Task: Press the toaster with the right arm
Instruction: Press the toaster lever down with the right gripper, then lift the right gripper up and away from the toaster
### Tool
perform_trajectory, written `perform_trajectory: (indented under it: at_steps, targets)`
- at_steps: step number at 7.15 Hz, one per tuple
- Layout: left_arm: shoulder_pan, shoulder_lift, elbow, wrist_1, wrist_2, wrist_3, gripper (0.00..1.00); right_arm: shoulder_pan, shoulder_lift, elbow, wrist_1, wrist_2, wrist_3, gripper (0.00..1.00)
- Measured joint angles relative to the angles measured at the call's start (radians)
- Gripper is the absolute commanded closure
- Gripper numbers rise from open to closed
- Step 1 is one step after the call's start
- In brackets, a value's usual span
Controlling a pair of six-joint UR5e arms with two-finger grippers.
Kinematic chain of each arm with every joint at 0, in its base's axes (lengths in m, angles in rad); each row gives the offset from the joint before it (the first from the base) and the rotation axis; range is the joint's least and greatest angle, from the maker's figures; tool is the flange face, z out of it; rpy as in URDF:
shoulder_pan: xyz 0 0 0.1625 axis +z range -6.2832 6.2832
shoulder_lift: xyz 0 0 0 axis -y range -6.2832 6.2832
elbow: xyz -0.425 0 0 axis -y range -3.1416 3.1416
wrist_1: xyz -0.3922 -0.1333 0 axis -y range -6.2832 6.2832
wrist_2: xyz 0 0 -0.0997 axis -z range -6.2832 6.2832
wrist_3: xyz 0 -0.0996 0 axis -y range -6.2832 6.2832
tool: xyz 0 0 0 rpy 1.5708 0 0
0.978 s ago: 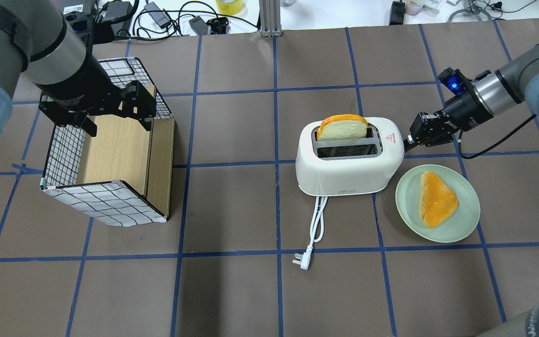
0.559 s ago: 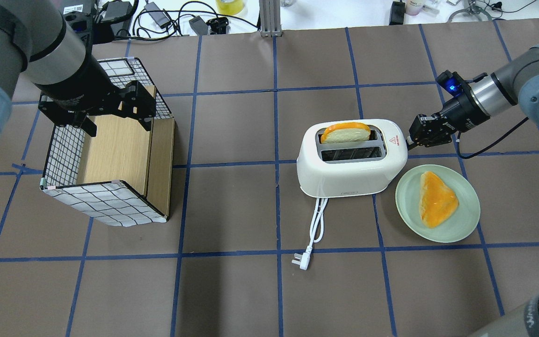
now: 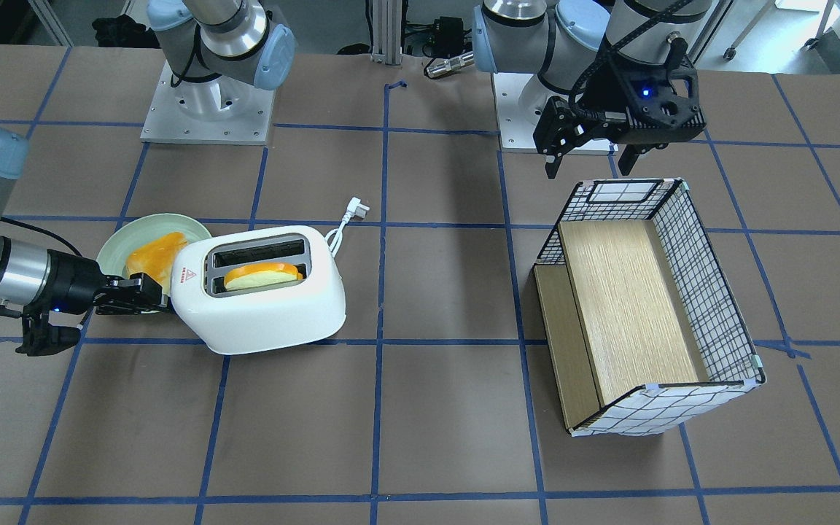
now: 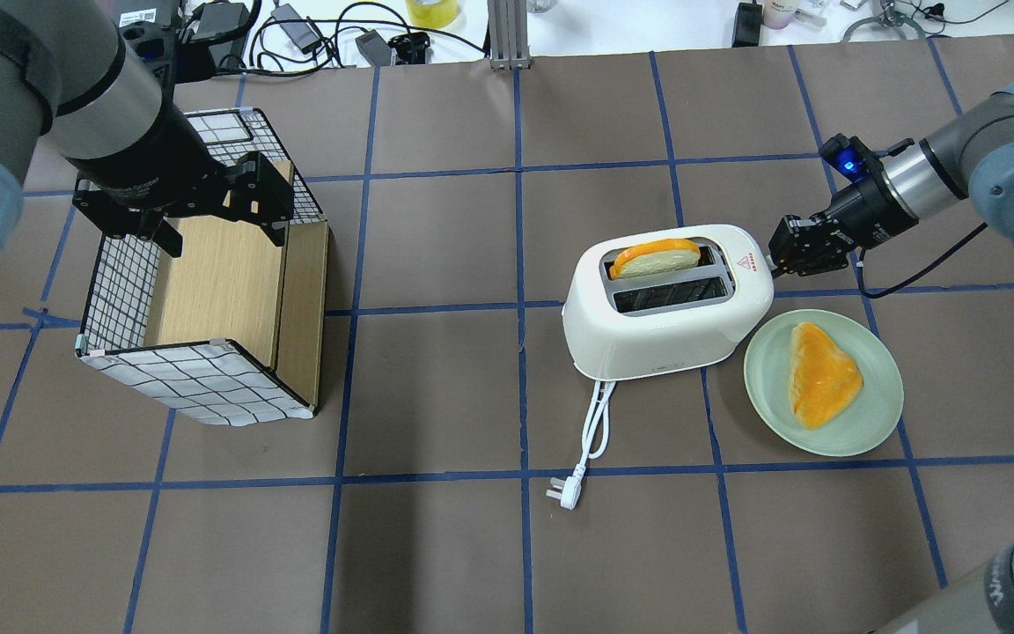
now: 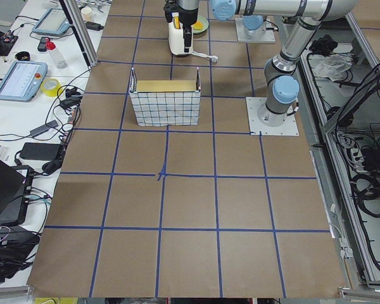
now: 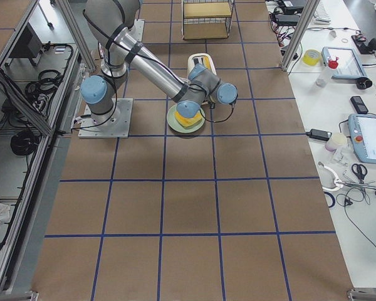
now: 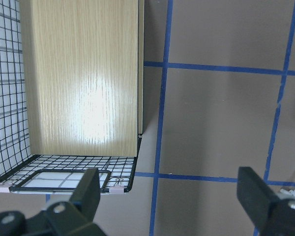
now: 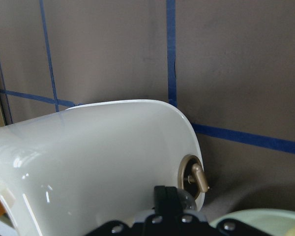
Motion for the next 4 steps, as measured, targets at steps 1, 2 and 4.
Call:
perform_trajectory:
  at_steps: [1, 2, 4]
  targets:
    - [0.000, 0.000, 0.000, 0.000, 0.000, 0.000, 0.00, 0.000, -0.003, -0.003, -0.001, 0.000, 0.015, 1.00]
    - [0.000, 0.000, 0.000, 0.000, -0.001, 0.000, 0.00, 0.000, -0.007, -0.006, -0.001, -0.001, 0.028, 1.00]
    - [0.000, 0.000, 0.000, 0.000, 0.000, 0.000, 0.00, 0.000, -0.045, -0.014, 0.009, -0.017, 0.089, 1.00]
